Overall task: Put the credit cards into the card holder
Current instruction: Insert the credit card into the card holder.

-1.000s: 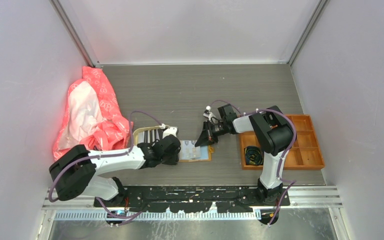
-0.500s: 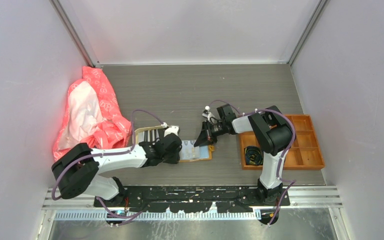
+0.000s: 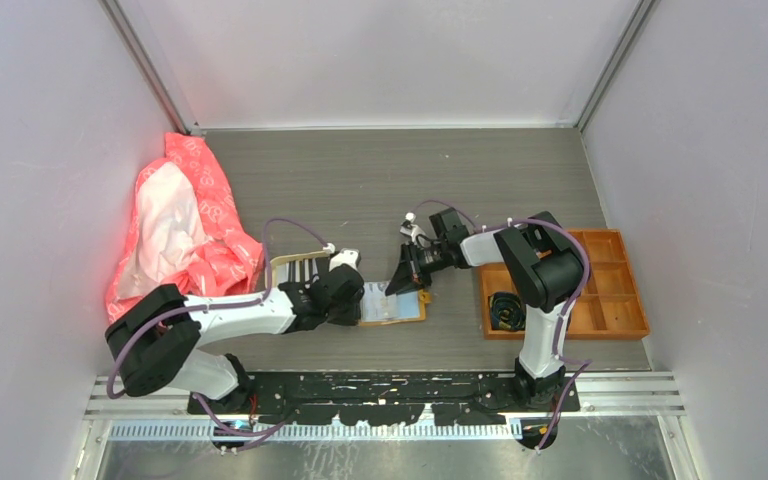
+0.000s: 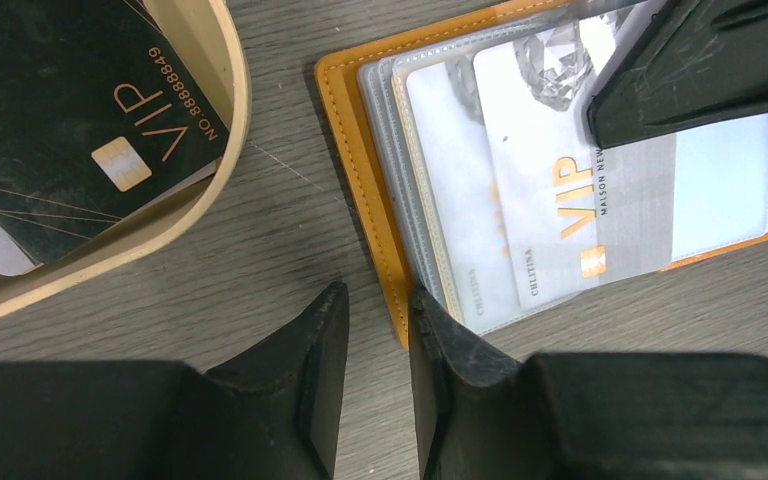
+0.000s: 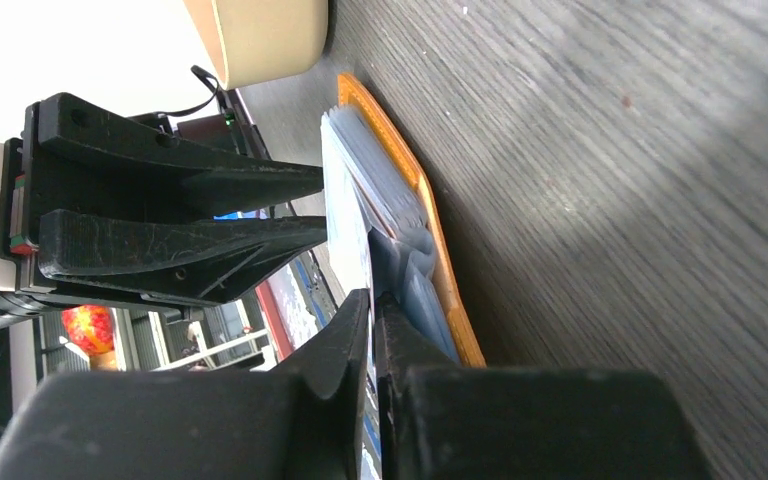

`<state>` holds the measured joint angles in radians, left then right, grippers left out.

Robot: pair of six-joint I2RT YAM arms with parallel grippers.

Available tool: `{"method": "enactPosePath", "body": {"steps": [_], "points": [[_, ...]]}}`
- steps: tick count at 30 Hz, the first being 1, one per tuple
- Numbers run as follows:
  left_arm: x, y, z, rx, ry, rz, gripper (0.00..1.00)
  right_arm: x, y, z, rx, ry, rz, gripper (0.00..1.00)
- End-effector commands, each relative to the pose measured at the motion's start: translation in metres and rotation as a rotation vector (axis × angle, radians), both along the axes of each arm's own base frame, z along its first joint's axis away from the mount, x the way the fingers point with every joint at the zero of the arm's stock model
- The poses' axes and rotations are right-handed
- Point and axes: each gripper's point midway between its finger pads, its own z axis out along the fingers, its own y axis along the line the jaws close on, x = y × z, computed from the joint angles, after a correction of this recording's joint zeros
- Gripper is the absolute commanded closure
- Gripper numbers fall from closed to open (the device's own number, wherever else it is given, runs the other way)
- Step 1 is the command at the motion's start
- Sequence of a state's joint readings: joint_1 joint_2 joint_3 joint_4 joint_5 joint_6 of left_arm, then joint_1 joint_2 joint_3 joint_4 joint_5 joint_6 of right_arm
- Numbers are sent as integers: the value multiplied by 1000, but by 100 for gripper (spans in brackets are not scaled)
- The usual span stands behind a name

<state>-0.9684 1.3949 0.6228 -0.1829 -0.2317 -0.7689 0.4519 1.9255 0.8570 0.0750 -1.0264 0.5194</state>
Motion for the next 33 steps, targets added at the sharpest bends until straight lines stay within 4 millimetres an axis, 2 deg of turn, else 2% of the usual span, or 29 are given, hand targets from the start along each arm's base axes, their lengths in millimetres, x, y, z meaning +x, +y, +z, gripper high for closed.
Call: {"method": "enactPosePath", "body": {"steps": [1, 6, 9, 12, 15, 18, 25, 28, 33], "points": [[12, -21, 19, -81, -47, -13, 69, -1, 4, -2, -23, -28, 25, 89], [9, -4, 37, -70, -76, 16, 66, 0, 3, -4, -33, -27, 25, 88], [7, -4, 57, -129, -103, 15, 64, 0, 3, -5, -36, -26, 25, 88], [5, -19, 79, -249, -123, -5, 64, -1, 3, -6, -39, -25, 26, 87], [4, -47, 96, -375, -113, -35, 65, -1, 3, -6, -41, -24, 26, 87], [2, -73, 104, -405, -114, -68, 68, 0, 3, -7, -43, -25, 26, 87], [-3, -130, 87, -349, -74, -124, 75, 1, 3, -8, -44, -29, 26, 86], [-2, -143, 76, -320, -56, -130, 75, 1, 3, -7, -44, -30, 26, 86], [5, -151, 57, -263, -44, -117, 75, -3, 1, -10, -56, 2, 28, 86]]}}
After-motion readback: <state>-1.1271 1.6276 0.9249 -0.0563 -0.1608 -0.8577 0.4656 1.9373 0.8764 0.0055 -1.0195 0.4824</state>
